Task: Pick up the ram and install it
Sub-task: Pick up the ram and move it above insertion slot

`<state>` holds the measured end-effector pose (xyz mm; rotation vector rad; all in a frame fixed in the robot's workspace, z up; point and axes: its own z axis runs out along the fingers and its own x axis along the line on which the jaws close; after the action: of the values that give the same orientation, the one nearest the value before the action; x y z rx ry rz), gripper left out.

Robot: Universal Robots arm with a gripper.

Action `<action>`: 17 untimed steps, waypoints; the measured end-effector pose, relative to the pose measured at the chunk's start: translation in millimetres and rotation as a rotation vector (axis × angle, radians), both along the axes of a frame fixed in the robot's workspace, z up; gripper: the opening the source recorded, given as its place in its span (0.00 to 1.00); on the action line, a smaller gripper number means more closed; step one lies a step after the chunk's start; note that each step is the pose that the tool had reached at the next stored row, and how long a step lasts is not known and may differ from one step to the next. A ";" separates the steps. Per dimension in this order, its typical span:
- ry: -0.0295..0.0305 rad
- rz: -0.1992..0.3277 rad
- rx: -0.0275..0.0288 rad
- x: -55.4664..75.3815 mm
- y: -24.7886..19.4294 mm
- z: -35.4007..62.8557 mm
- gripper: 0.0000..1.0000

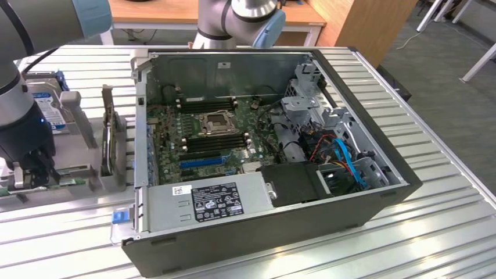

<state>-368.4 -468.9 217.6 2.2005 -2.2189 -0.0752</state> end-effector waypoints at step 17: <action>0.0000 0.000 -0.0001 0.0 0.0 24.1 0.12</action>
<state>-368.4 -468.9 241.7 2.2005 -2.2189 -0.0751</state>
